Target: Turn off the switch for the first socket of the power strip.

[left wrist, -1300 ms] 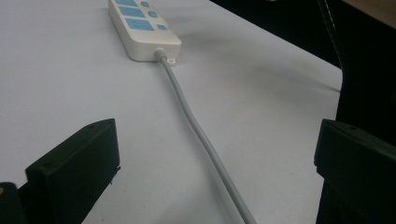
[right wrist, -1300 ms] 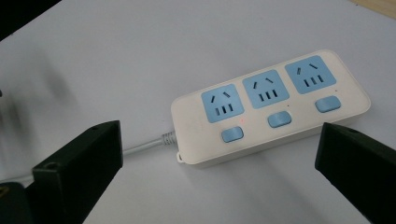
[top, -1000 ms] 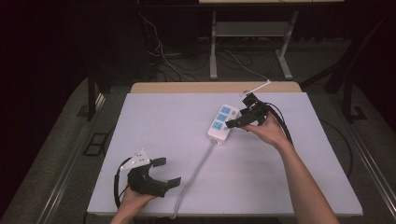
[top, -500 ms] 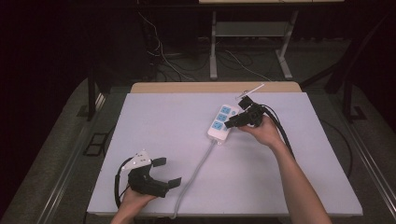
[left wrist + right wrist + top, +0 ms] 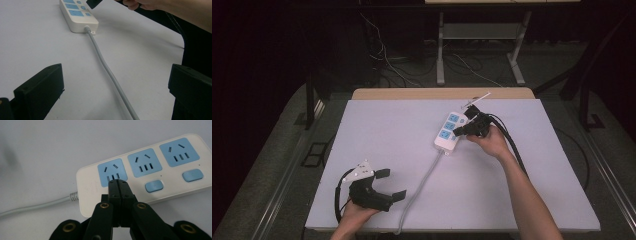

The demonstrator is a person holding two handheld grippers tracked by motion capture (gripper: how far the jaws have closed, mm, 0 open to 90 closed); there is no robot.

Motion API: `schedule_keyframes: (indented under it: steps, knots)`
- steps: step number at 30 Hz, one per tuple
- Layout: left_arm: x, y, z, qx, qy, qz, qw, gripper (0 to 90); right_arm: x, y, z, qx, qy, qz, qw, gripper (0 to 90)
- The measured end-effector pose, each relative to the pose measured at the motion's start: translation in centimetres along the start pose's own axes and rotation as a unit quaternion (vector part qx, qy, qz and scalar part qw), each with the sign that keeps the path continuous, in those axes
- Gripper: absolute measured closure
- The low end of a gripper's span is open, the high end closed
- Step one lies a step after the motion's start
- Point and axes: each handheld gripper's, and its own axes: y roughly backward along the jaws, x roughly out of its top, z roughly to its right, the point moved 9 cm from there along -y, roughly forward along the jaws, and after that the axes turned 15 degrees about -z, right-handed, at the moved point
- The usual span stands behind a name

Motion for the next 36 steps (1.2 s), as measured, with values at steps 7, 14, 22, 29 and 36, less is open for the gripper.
schedule_keyframes:
  steps: [7,14,22,29,36]
  knots:
    - [0.0,0.0,0.0,-0.001,-0.001,0.000,1.0000,0.0,0.1,-0.9,0.3,0.000,-0.002,-0.004,1.0000,89.5]
    - [0.0,0.0,-0.1,-0.002,0.001,0.000,1.0000,0.0,0.2,-1.6,0.5,0.002,-0.009,-0.001,1.0000,89.6]
    - [-0.1,-0.3,0.0,-0.003,-0.002,-0.007,1.0000,0.0,0.2,-1.7,0.5,0.015,-0.014,0.000,0.9998,89.9]
    - [-0.1,-0.2,-0.1,-0.002,-0.001,-0.004,1.0000,0.0,0.1,-1.7,0.4,0.004,-0.001,0.006,1.0000,90.0]
    - [0.0,0.0,-0.2,0.000,0.002,-0.001,1.0000,0.0,-0.2,-1.7,0.3,-0.001,-0.001,0.011,0.9999,90.0]
